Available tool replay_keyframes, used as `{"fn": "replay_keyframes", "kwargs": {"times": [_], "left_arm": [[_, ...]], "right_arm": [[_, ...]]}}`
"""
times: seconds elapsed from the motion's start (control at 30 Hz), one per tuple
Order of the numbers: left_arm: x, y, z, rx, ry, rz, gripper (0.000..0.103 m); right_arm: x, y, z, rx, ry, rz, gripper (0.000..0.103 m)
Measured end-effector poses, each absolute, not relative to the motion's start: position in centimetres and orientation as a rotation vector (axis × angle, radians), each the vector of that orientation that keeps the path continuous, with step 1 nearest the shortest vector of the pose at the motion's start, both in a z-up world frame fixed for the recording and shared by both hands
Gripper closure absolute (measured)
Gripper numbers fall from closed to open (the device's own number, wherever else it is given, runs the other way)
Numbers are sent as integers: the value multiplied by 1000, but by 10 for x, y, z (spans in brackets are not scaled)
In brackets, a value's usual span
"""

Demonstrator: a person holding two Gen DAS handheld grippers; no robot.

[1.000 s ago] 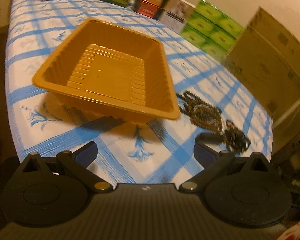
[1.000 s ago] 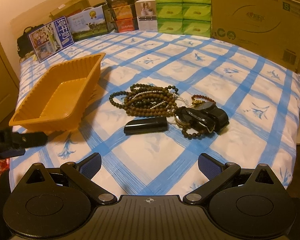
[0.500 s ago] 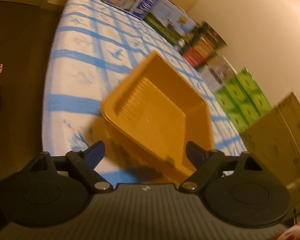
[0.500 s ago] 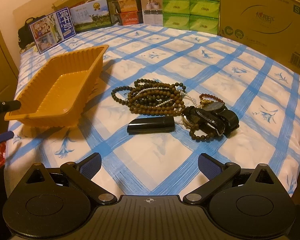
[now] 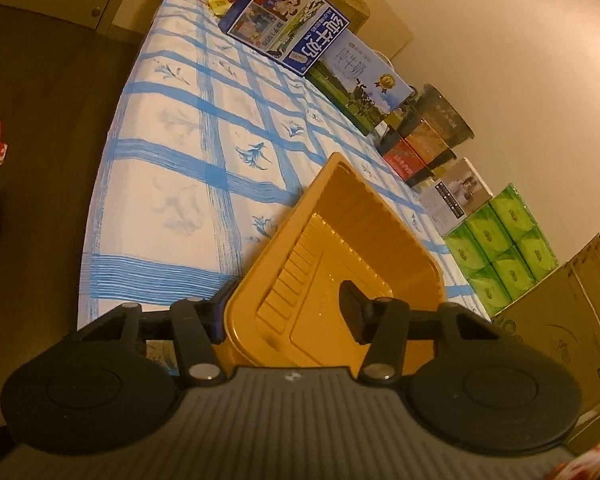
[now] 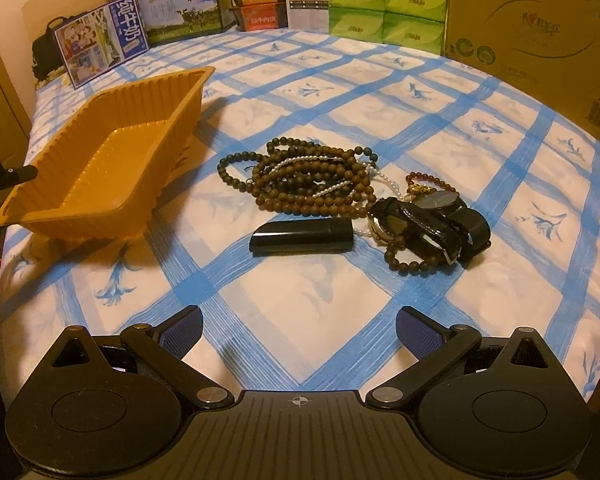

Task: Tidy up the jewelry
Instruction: 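Move the left tool to the orange tray and close on its rim, then lift and tilt the orange tray with the left tool toward the jewelry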

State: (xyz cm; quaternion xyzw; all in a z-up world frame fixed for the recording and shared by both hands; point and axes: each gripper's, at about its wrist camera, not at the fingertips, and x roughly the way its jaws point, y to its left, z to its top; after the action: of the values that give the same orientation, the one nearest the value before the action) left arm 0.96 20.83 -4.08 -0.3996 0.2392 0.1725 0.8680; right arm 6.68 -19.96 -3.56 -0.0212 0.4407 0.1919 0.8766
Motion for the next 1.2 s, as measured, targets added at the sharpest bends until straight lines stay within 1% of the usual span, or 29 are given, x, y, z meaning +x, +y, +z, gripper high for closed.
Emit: {"fn": "replay_keyframes", "kwargs": {"times": [0.2, 0.27, 0.33, 0.4, 0.47, 0.53, 0.63, 0.83, 1.2], "left_arm": [[16, 211, -45, -850, 513, 364, 57], [18, 212, -46, -857, 520, 364, 60], [19, 213, -47, -860, 535, 371, 68], [21, 213, -49, -866, 546, 378, 74], [20, 214, -49, -869, 545, 385, 77], [18, 215, -49, -879, 540, 395, 85], [17, 214, -47, -870, 544, 394, 93], [21, 198, -33, -740, 565, 365, 96], [36, 154, 18, -261, 549, 291, 96]], "right_arm": [[69, -197, -36, -46, 917, 403, 1], [70, -196, -36, -42, 915, 404, 1], [70, -195, -35, -42, 913, 405, 1], [71, -194, -35, -42, 911, 406, 1], [71, -193, -34, -39, 909, 407, 1], [71, -193, -33, -37, 906, 407, 1], [71, -195, -32, -31, 902, 406, 1], [71, -202, -31, 4, 899, 403, 1], [79, -236, -34, 43, 832, 330, 1]]}}
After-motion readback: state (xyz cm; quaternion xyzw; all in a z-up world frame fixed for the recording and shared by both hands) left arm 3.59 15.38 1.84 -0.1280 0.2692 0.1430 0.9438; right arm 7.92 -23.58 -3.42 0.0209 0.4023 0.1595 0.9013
